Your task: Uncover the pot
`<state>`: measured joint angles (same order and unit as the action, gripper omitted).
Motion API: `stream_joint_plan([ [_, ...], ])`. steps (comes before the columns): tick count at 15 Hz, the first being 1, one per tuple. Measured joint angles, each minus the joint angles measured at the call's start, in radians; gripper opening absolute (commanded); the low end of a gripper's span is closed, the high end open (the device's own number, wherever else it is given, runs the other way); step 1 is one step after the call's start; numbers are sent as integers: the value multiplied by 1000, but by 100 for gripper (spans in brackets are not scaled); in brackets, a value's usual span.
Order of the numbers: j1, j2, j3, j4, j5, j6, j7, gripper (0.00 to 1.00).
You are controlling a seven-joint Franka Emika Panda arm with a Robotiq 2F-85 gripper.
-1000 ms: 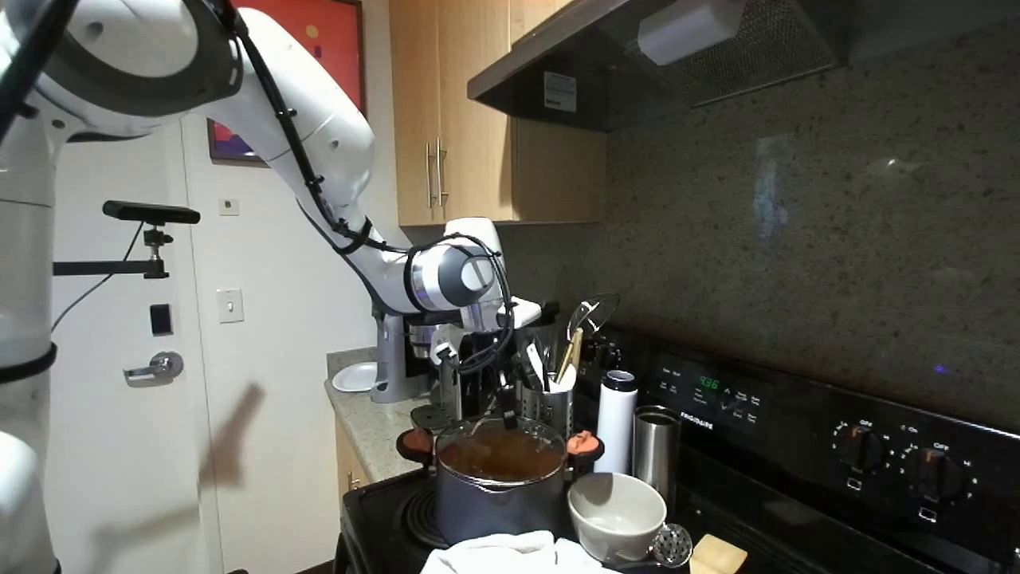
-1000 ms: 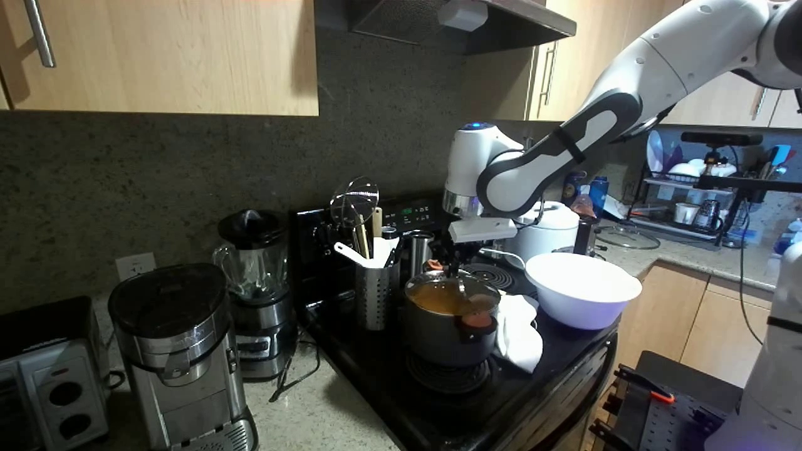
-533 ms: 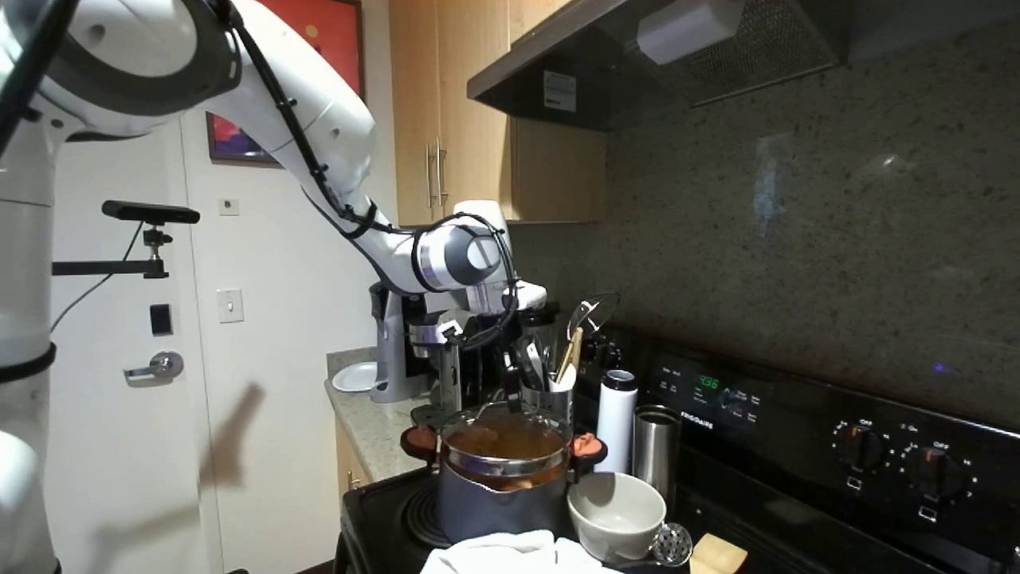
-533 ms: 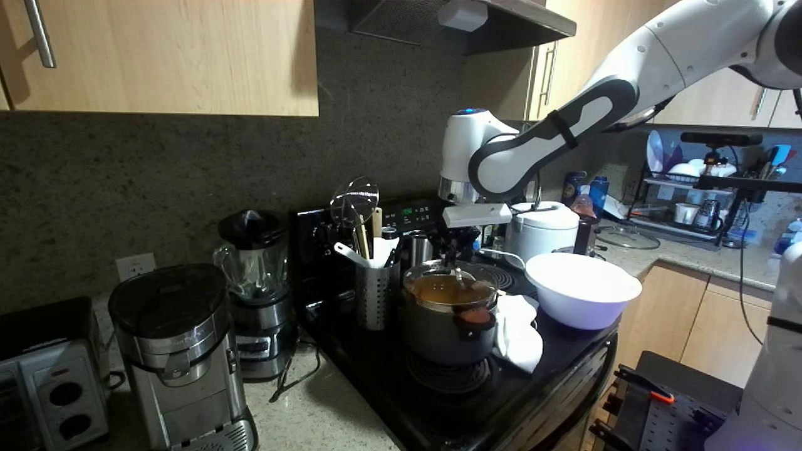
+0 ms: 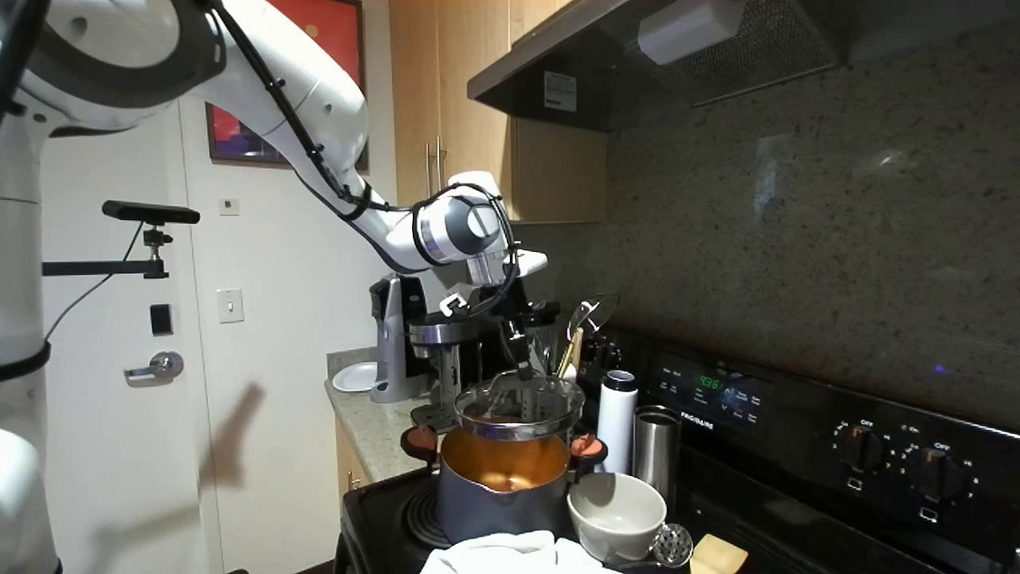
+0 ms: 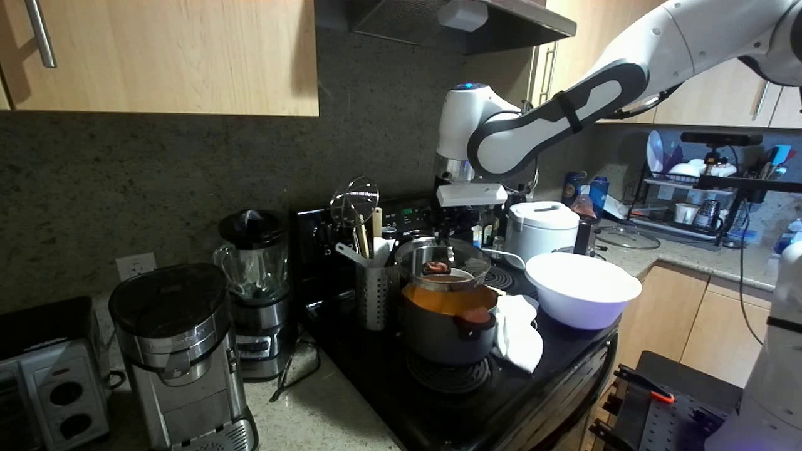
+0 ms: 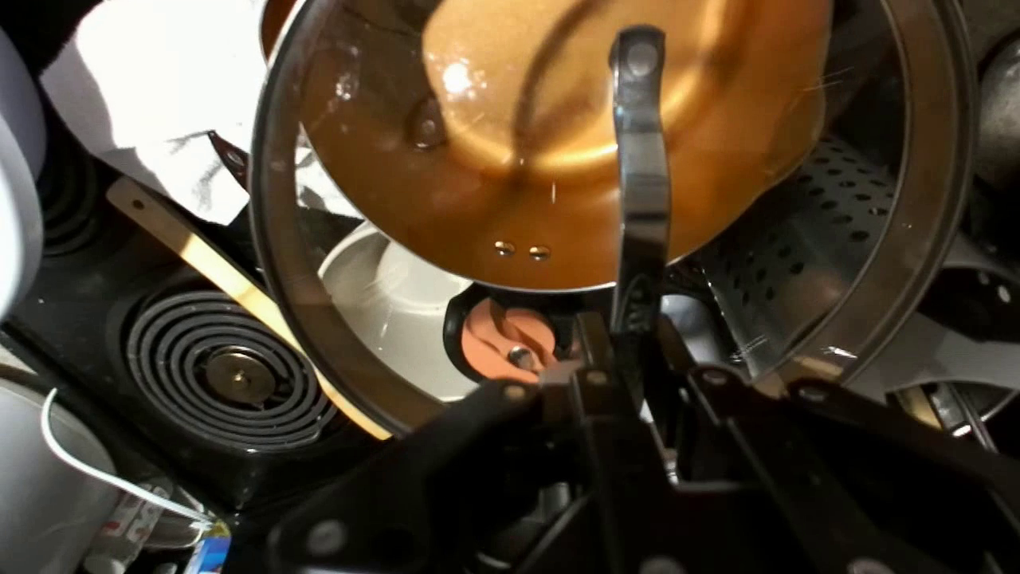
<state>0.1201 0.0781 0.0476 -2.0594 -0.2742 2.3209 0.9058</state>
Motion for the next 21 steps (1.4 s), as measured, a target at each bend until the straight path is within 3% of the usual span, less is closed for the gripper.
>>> stream_joint_plan([
  [8,-78,-96,-54,7,-59,-112,70,7],
  [16,-213,-84,-156,5,-60,-89,131,7],
  [21,-253,-34,-203,5,-62,-9,208,7],
])
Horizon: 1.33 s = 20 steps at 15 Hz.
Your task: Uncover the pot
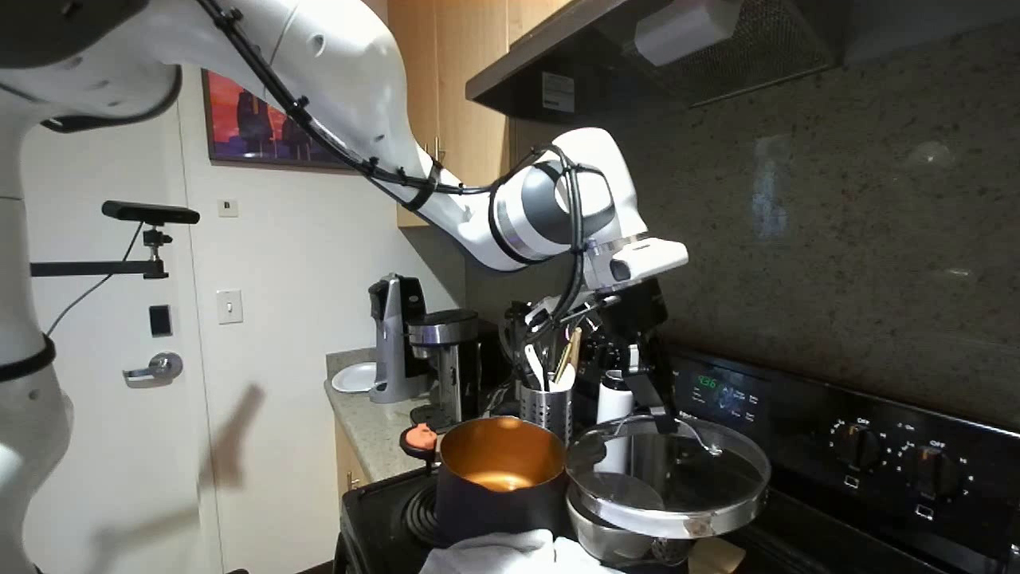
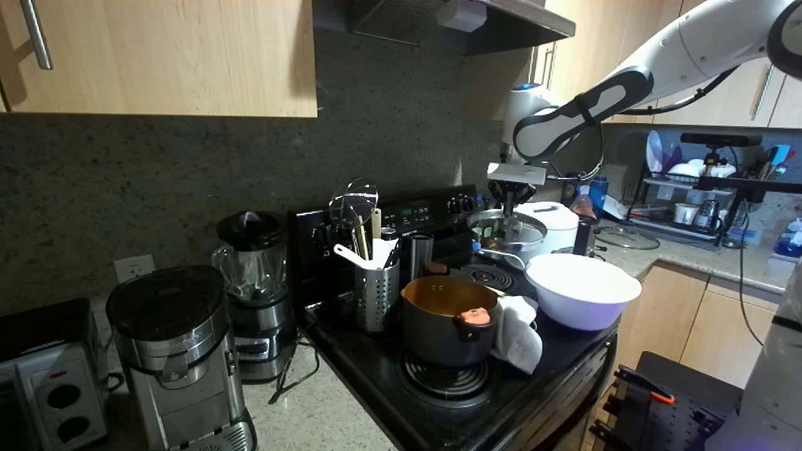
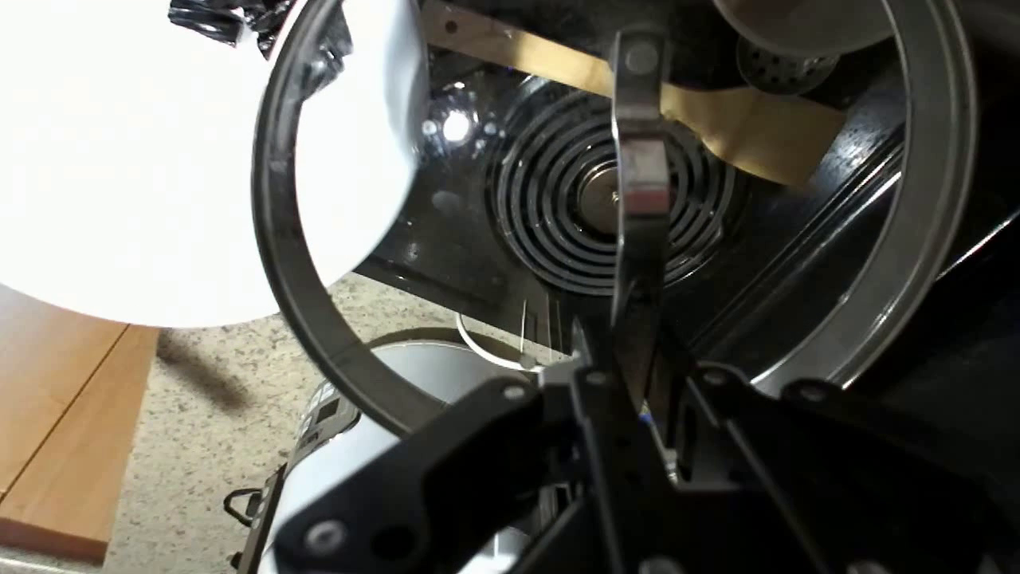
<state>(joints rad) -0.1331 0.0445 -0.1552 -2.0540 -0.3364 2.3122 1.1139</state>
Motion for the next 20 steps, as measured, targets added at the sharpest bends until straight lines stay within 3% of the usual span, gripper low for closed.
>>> stream_joint_plan([
  [10,8,42,-6,3,-139,43,307,6],
  [20,23,130,-7,110,-156,43,314,5],
])
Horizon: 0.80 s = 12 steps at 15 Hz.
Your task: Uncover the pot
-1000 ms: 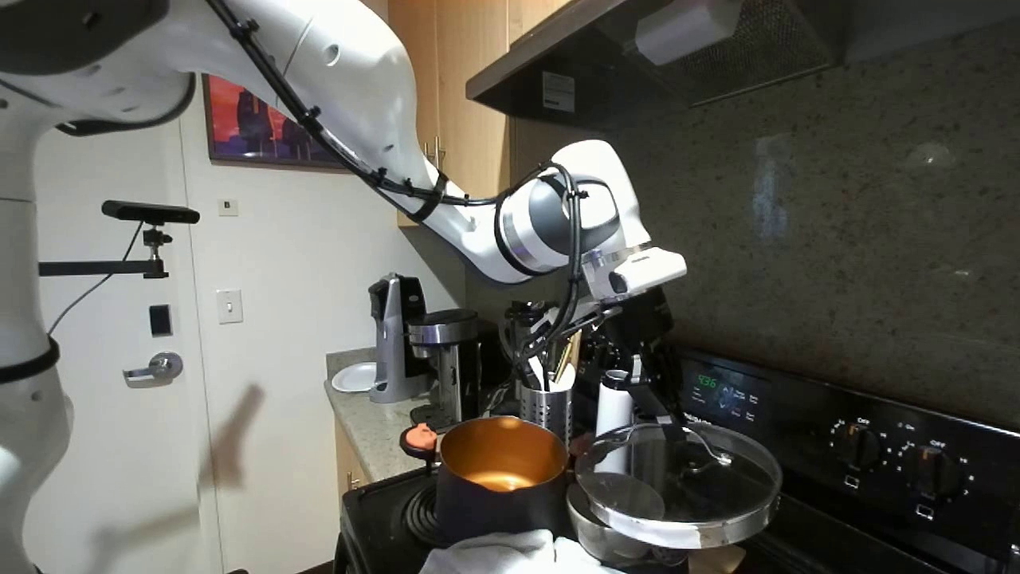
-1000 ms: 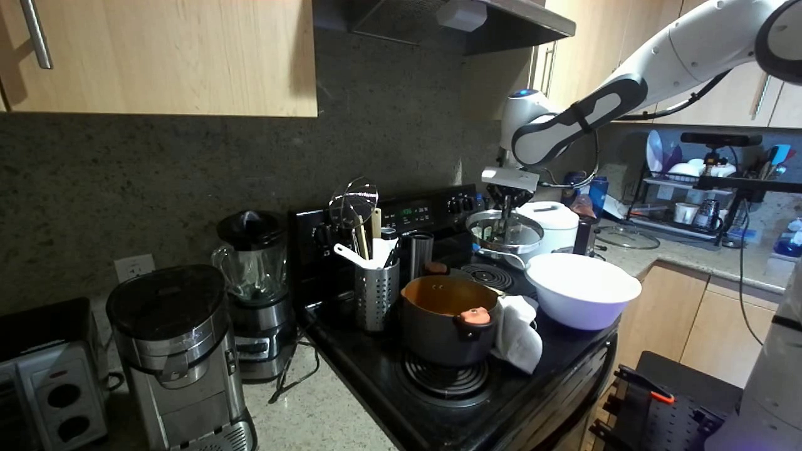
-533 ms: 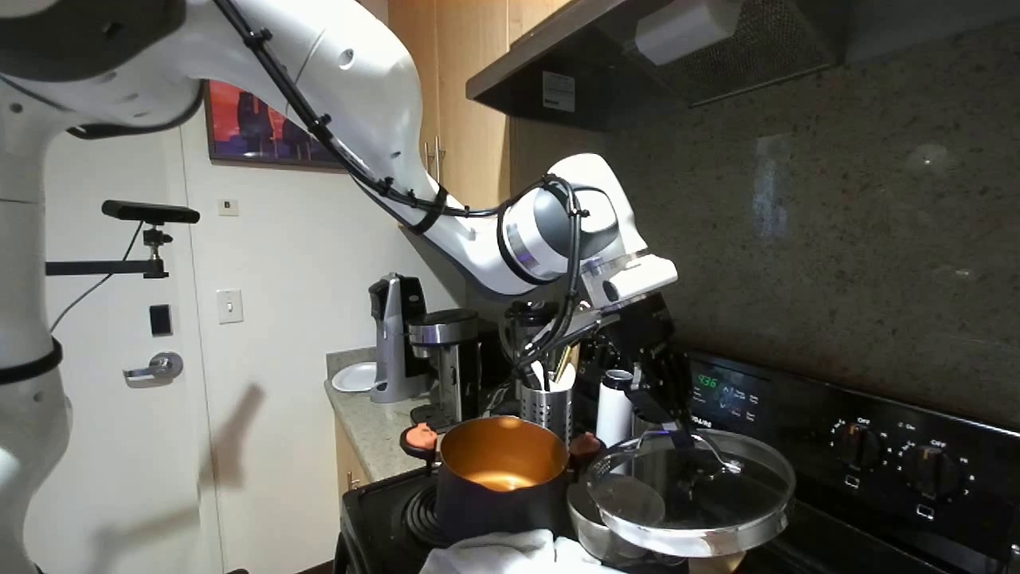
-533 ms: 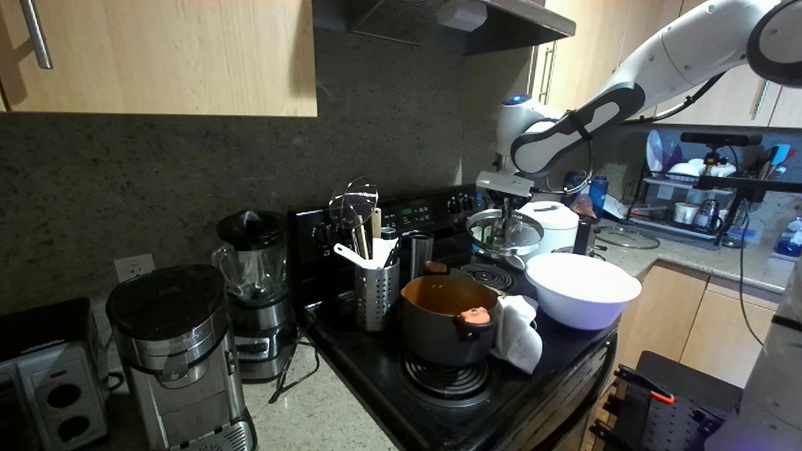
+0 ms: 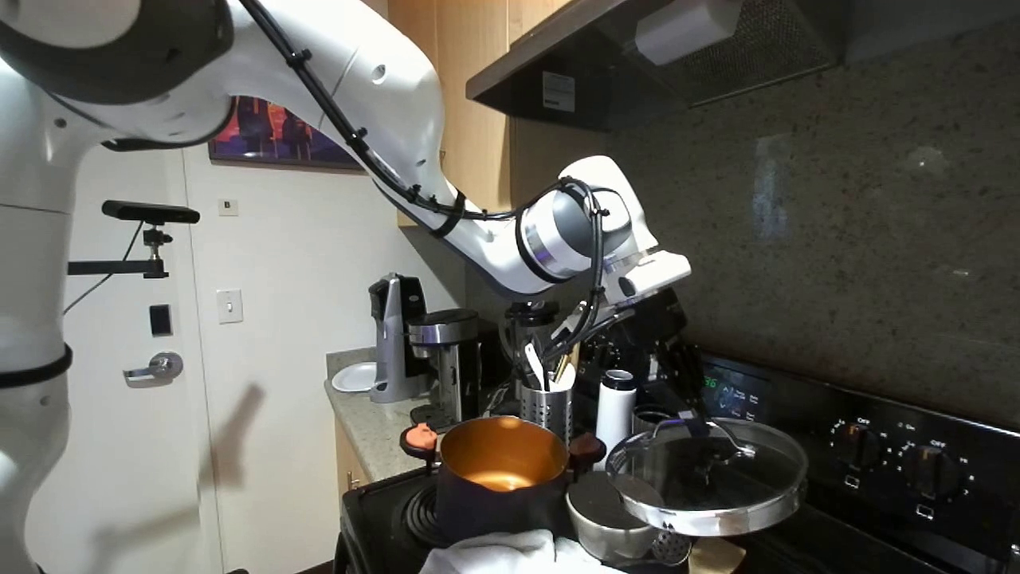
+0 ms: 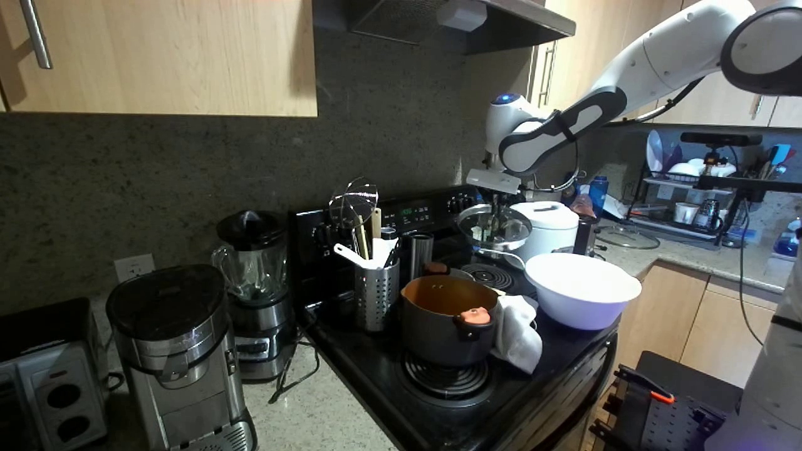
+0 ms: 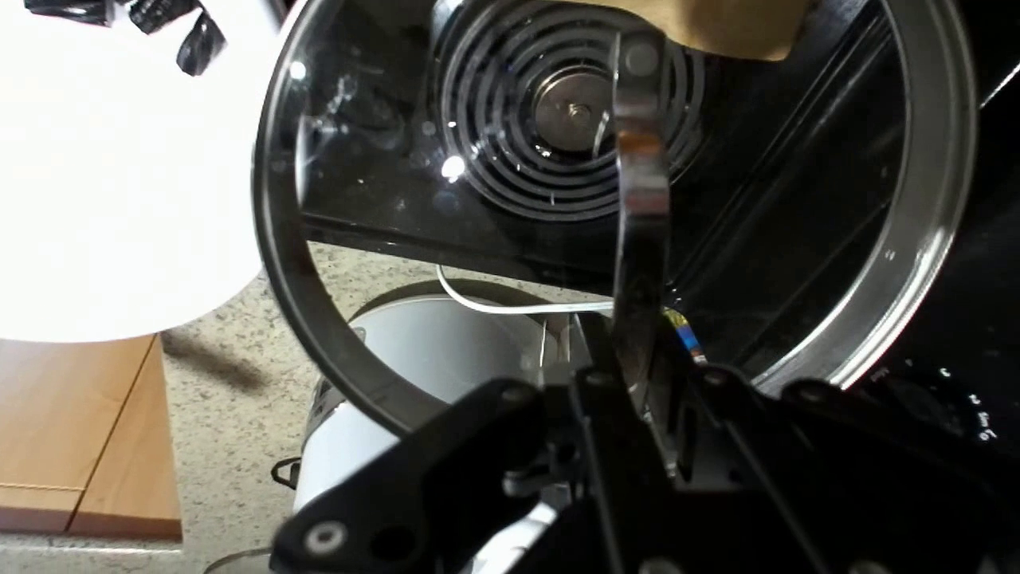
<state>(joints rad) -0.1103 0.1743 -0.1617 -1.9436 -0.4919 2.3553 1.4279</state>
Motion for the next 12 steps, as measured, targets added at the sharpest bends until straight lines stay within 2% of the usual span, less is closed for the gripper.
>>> stream_joint_plan([
  [7,13,0,-10,41,0,-1,-108,5],
  [8,12,0,-18,41,0,-1,-124,15],
  [12,8,-2,-41,41,0,-5,-152,15],
])
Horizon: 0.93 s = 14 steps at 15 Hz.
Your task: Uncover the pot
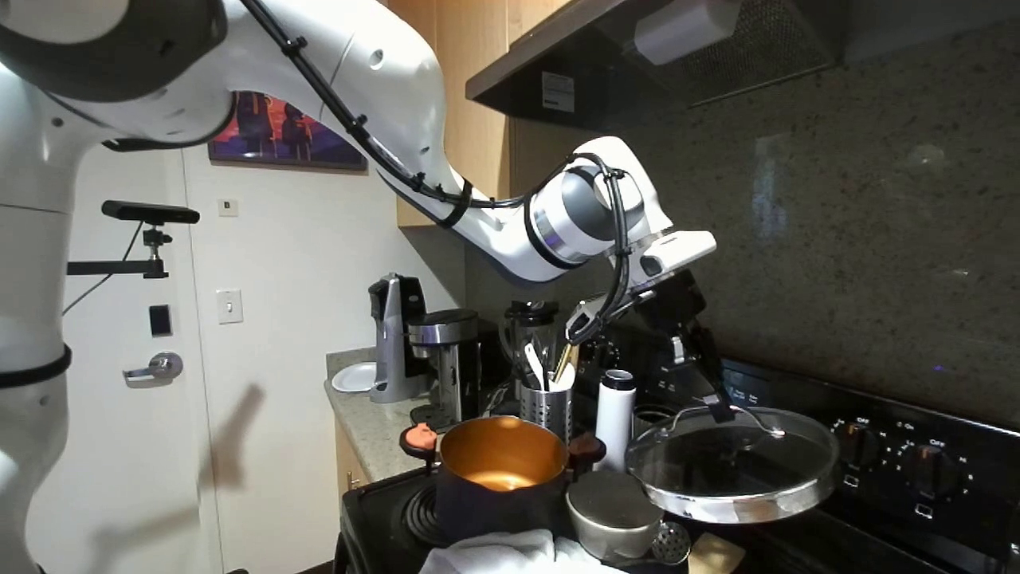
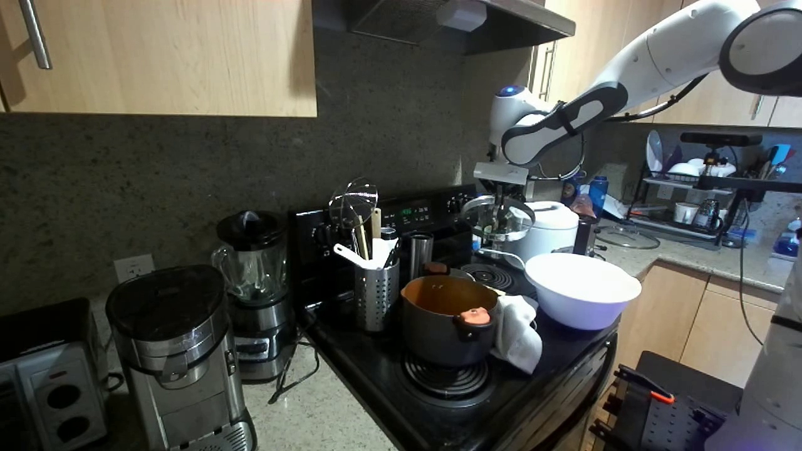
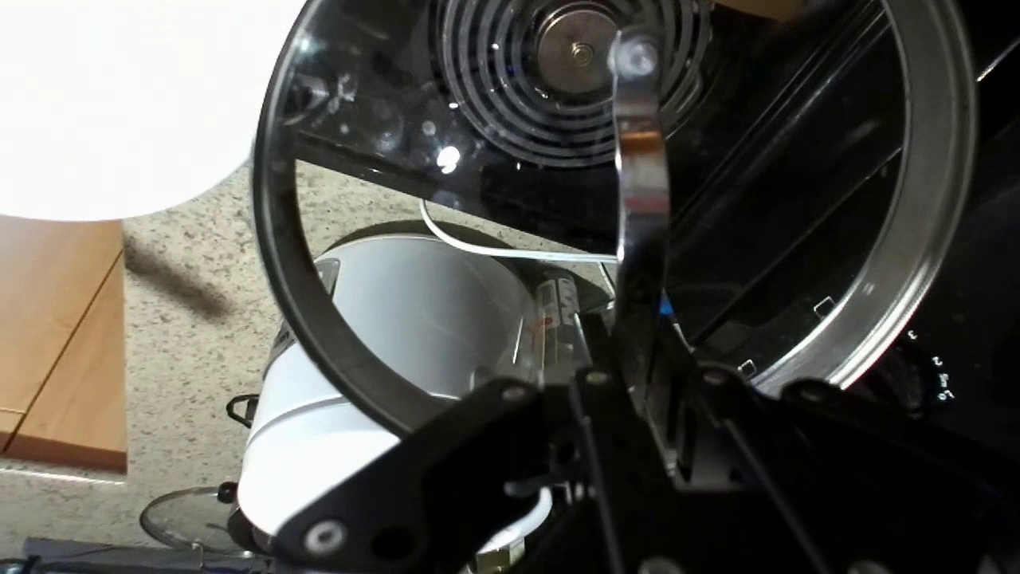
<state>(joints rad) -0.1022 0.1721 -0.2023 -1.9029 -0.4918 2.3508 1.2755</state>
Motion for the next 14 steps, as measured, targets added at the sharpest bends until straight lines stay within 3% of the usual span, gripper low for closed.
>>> stream_joint_plan([
  [6,2,0,0,0,0,0,0,15],
  [7,2,0,0,0,0,0,0,5],
  [14,2,24,-8,-9,-1,-9,48,5],
])
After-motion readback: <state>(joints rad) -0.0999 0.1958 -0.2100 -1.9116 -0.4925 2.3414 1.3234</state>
